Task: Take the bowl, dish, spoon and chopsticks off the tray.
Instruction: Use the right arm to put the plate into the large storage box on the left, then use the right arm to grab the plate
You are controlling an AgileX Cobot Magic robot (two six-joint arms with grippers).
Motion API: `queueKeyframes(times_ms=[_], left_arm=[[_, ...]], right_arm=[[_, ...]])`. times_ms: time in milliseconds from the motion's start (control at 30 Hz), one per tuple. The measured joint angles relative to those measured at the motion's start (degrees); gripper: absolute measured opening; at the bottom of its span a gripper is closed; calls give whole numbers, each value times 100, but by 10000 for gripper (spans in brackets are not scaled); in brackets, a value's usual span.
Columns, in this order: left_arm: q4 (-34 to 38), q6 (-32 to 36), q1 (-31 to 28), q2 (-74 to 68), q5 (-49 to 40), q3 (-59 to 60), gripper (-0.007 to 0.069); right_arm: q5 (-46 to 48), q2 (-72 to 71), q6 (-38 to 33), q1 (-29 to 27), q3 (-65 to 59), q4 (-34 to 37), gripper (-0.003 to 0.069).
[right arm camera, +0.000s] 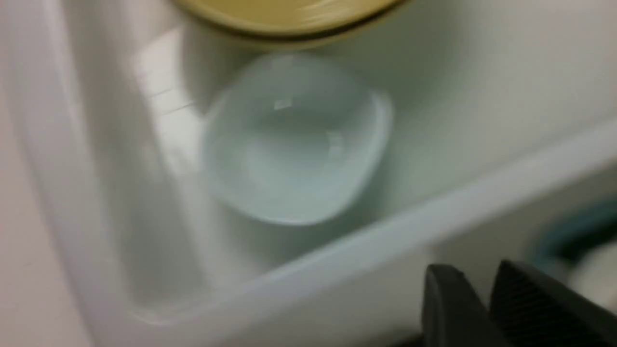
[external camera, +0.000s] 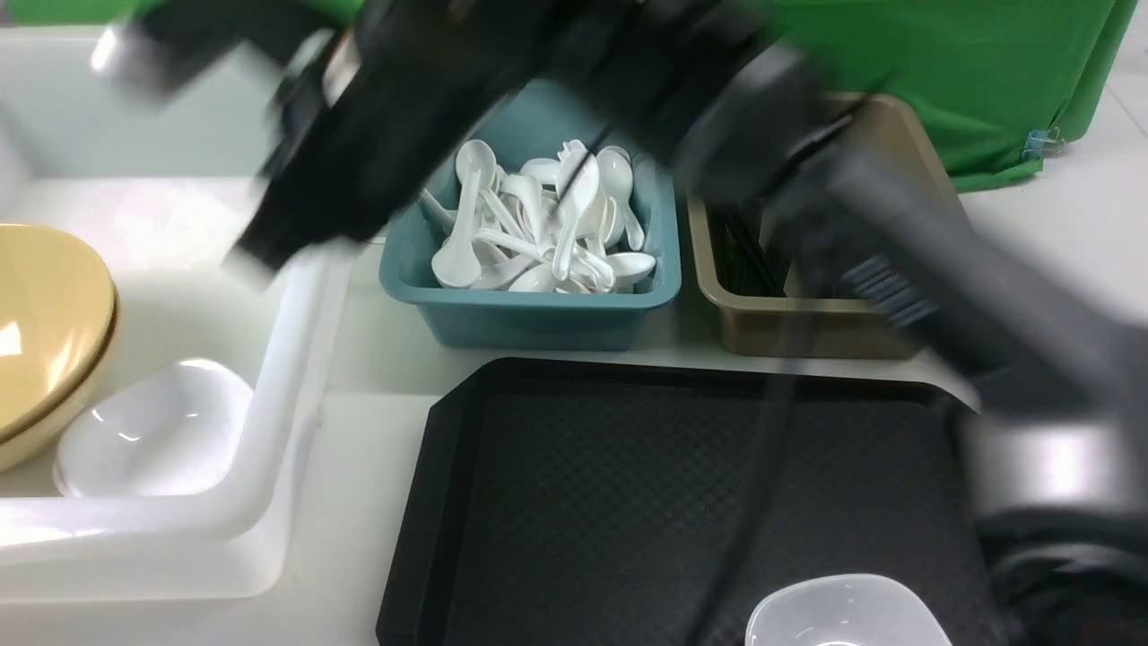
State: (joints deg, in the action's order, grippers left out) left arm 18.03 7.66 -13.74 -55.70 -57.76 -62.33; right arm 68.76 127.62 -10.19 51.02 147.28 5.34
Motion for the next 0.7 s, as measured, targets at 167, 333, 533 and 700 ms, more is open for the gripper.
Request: queueKeyframes(times_ms=[167, 333, 533, 700], left_arm=[[104, 142, 1464, 0, -247, 0, -13], [131, 157, 2820, 0, -118, 92, -13], [72, 457, 3960, -264, 614, 425, -13], [384, 1356, 4545, -709, 1061, 588, -13]], right_arm=[[6, -1698, 161, -819, -1465, -297, 17], [12, -3526, 343, -1141, -4395, -339, 123], [-1031, -4553, 871, -983, -7671, -308, 391], [-2220, -4509, 1418, -559, -9255, -219, 537]])
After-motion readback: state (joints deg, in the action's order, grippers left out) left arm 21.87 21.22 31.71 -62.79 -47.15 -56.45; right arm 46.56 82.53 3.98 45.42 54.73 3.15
